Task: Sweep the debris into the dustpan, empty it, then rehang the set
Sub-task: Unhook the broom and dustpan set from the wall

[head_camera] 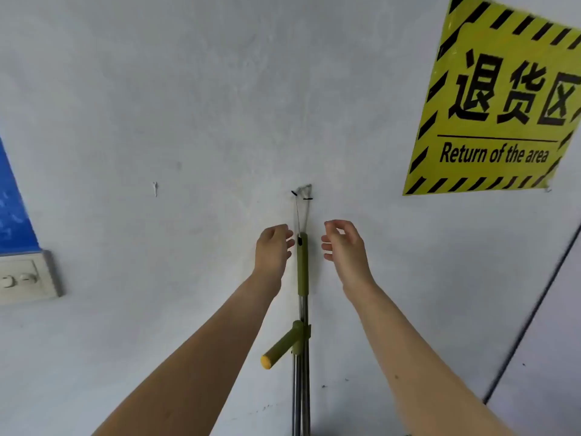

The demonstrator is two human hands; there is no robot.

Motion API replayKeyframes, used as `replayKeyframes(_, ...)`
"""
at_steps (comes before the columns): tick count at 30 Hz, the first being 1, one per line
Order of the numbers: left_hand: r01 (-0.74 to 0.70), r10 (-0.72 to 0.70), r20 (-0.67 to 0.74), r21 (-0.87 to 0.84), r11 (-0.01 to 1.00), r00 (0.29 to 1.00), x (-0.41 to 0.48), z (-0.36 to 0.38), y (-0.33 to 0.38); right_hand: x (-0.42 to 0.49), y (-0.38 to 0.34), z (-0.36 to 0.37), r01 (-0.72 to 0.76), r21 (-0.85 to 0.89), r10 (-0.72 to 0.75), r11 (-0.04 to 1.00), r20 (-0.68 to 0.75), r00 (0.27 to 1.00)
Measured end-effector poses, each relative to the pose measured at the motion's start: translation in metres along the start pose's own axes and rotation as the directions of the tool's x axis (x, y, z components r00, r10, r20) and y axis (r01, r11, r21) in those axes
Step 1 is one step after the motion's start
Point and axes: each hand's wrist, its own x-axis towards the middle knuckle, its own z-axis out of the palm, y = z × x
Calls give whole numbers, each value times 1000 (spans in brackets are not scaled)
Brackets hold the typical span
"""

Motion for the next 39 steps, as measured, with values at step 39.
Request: replayKeyframes(39,-112,47,203,325,939,978,-16,19,-3,27,0,-42,244,-68,-190,967,444,876)
